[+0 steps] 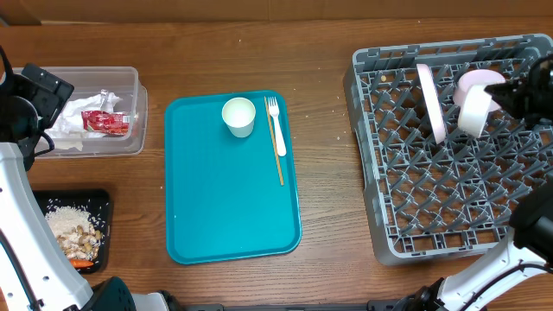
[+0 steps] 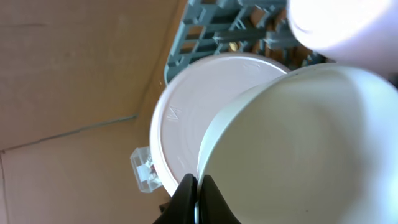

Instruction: Sort waste into correct bins and load items into the dishwasher

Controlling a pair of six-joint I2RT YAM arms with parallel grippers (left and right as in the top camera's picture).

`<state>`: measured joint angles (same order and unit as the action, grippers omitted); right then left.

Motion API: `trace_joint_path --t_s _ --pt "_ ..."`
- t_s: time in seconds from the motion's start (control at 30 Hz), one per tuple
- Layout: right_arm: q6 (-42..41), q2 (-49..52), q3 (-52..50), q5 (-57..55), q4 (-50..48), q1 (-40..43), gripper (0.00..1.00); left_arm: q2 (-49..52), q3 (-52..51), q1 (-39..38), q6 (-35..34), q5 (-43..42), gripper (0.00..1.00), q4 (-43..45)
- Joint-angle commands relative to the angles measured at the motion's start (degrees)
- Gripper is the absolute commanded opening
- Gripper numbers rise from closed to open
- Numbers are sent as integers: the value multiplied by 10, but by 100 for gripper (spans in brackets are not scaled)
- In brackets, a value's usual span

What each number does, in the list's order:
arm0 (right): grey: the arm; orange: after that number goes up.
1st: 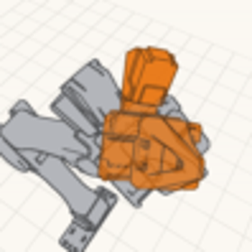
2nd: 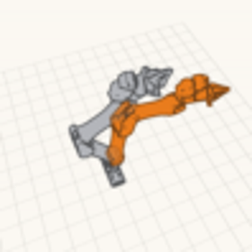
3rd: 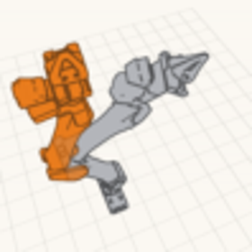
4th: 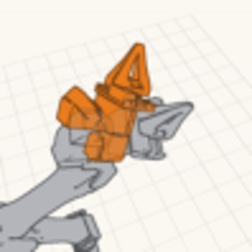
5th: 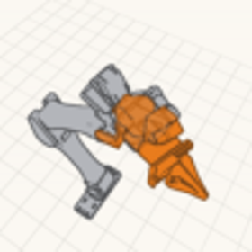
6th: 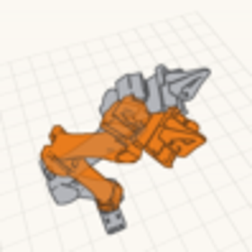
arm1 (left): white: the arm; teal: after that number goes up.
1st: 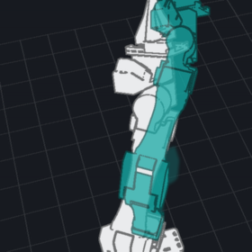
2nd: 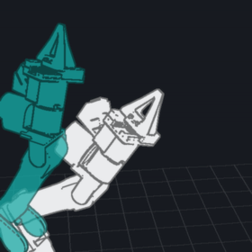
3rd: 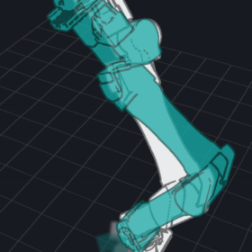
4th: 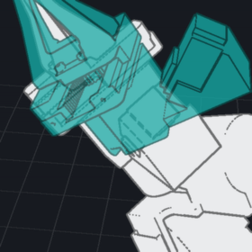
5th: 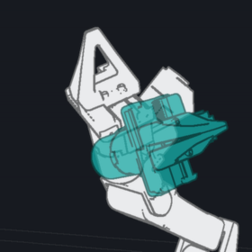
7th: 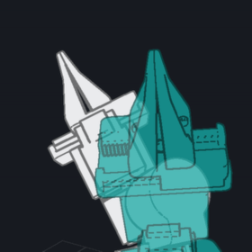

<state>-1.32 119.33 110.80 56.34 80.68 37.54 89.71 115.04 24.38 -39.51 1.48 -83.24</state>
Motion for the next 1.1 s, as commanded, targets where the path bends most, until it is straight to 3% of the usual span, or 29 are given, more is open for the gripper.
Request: trace_joint_path --t_s 0.0,0.2,0.37,0.87,1.07 --pt "3 -8 -12 3 7 16 4 0 2 0 -8 0 100 -1" --pt "1 -8 -35 3 13 27 4 0 2 0 -8 0 100 -1" --pt "0 -8 -37 -8 22 32 11 0 2 0 -8 0 100 -1" --pt "-154 -95 -8 -325 23 68 10 0 2 0 -8 0 100 -1" --pt "-185 -147 -8 -398 23 68 15 0 2 0 -8 0 100 -1"
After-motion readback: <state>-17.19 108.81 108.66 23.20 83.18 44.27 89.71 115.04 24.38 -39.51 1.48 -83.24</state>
